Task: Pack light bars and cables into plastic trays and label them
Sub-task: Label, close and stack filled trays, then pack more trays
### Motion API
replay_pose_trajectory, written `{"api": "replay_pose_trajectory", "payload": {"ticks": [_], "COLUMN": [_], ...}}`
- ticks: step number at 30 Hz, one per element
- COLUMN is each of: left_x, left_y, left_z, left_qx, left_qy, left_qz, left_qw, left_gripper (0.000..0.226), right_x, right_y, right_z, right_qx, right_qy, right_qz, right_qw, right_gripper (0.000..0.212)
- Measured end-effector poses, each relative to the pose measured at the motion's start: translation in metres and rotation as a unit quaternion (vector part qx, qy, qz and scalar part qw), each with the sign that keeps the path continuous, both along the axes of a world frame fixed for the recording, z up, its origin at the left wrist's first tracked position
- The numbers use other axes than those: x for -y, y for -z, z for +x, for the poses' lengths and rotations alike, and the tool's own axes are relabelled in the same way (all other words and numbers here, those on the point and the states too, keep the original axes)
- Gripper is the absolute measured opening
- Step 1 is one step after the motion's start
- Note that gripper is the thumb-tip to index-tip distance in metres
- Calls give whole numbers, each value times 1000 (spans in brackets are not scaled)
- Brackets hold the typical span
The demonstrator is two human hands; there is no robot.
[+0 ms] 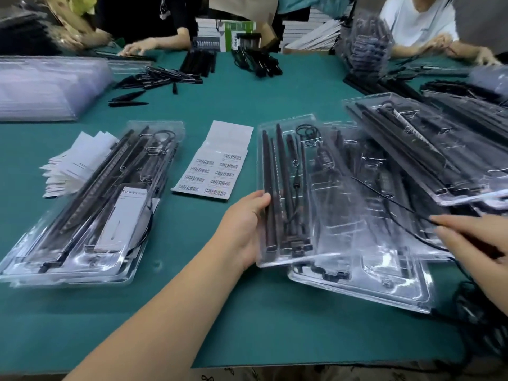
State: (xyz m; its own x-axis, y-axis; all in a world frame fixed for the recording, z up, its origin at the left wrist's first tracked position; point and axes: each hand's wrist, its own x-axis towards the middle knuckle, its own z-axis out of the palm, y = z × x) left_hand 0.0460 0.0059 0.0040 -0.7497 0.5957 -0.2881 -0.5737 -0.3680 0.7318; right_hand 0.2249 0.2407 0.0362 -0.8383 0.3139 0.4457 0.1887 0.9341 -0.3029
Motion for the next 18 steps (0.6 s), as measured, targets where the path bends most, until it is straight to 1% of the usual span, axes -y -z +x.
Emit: {"api": "replay_pose_trajectory", "payload": {"ticks": [1,2,3,4,5,6,7,8,10,11,12,13,14,16,18], "left_x": [1,2,4,5,6,8,9,9,9,8,7,6,5,4,4], "left_y": [-2,-2,-4,-3,-5,-6,-7,-6,-3,-3,0,0,2,2,2], "left_z": [-2,-4,-6,-8,-8,-8,-6,-6,-6,-6,-7,-8,-9,-10,-11], "left_qx": [6,6,5,0,-3,-8,-11,-19,-37,-45,-52,-54,-59,-67,-68], "left_qy": [-7,-15,-21,-22,-16,-7,4,11,9,1,-10,-19,-27,-32,-33], "left_qz": [-1,-4,-8,-13,-14,-12,-6,3,17,21,24,21,22,19,16], "left_qw": [1000,1000,1000,1000,1000,1000,1000,1000,999,999,998,998,998,997,997], "left_gripper": [27,28,29,29,30,29,26,23,15,15,23,29,30,26,24], "right_x": [9,17,13,10,-5,-8,-20,-28,-58,-70,-79,-79,-73,-57,-38], "right_y": [-2,-13,0,-1,1,-5,3,12,26,32,35,38,41,38,19], "right_z": [5,7,9,9,5,7,15,23,37,46,55,59,59,53,42], "right_qx": [-1,37,44,62,32,30,54,100,127,120,95,65,51,24,0], "right_qy": [-41,-40,-54,-26,-10,1,-7,-3,6,31,62,79,81,66,53], "right_qz": [-8,-18,-21,-44,-37,-23,-30,-32,-37,-64,-84,-94,-111,-105,-75], "right_qw": [999,998,997,997,999,999,998,995,991,990,990,990,989,992,996], "right_gripper": [32,37,43,49,52,53,53,55,60,61,59,58,56,49,33]}}
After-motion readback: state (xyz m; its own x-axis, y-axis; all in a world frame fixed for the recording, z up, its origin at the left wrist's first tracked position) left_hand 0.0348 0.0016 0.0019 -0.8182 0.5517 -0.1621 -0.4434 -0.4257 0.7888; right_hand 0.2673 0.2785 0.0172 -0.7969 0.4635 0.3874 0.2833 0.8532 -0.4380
